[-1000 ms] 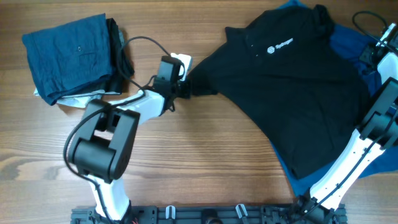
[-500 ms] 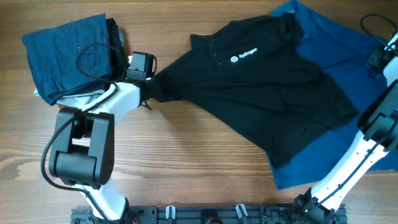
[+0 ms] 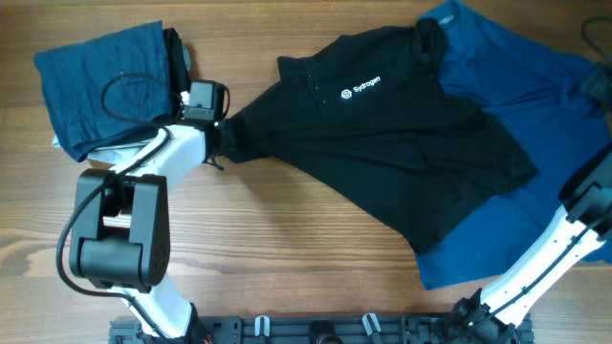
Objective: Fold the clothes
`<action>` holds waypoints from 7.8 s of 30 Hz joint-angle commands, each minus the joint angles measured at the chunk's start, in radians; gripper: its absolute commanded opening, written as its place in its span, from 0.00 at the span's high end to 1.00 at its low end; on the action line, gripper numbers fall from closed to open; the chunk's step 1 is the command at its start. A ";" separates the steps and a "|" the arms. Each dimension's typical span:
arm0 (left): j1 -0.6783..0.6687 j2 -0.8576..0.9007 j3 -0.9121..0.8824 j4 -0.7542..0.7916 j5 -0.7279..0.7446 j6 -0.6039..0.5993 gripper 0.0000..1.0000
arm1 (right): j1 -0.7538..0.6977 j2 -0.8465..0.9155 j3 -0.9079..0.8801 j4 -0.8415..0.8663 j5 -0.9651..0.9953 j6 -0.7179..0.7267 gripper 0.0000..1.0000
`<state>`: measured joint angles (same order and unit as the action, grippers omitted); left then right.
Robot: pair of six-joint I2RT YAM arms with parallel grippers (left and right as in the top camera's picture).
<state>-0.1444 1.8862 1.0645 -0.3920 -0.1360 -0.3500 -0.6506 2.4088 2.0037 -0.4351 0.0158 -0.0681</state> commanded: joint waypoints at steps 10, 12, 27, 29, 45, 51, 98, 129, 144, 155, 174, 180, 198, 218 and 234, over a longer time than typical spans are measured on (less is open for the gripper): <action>0.011 0.070 -0.061 0.018 0.129 -0.003 0.96 | 0.121 -0.257 -0.043 -0.617 -0.278 0.182 0.96; 0.011 0.070 -0.061 0.018 0.133 -0.002 0.96 | 0.129 -0.253 -0.114 -0.599 -0.244 0.183 0.96; 0.011 0.070 -0.061 0.018 0.147 -0.003 0.96 | 0.186 -0.249 -0.562 -0.173 -0.200 0.210 0.96; 0.011 0.070 -0.061 0.017 0.147 -0.003 0.96 | 0.183 -0.248 -0.584 -0.148 -0.103 0.228 0.96; 0.012 0.070 -0.061 0.014 0.138 -0.002 0.96 | -0.074 -0.219 -0.586 0.172 0.055 0.121 0.95; 0.012 0.070 -0.061 0.015 0.066 0.002 0.95 | -0.129 -0.219 -0.549 0.258 0.056 0.065 0.94; 0.011 0.070 -0.061 0.037 0.147 0.001 0.80 | -0.071 -0.305 -0.447 -0.885 -0.220 0.653 0.33; 0.012 0.070 -0.061 0.037 0.146 0.002 0.83 | -0.211 -0.305 -0.480 -0.301 0.177 0.595 0.96; 0.012 0.070 -0.061 0.037 0.135 0.002 0.69 | -0.210 -0.368 -0.439 -0.103 -0.061 0.337 0.19; 0.012 0.070 -0.061 0.039 0.136 0.002 0.67 | 0.299 -0.455 -0.439 -0.057 -0.234 -0.094 0.18; 0.012 0.070 -0.061 0.041 0.136 0.001 0.61 | 0.439 -0.174 -0.441 0.132 -0.098 -0.116 0.14; 0.011 0.070 -0.061 0.044 0.136 0.001 0.62 | 0.415 -0.157 -0.441 0.064 -0.130 -0.147 0.15; 0.012 0.071 -0.061 0.044 0.136 0.002 0.55 | 0.414 -0.186 -0.390 -0.118 -0.190 -0.192 0.28; 0.012 0.071 -0.061 0.043 0.135 0.002 0.55 | 0.387 -0.079 -0.386 -0.023 0.122 -0.221 0.96; 0.011 0.070 -0.061 0.072 0.157 0.002 0.65 | -0.043 -0.079 -0.386 0.251 0.017 -0.277 0.96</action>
<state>-0.1356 1.8851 1.0527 -0.3187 -0.0086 -0.3466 -0.6960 2.3062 1.6257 -0.1925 0.0795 -0.3286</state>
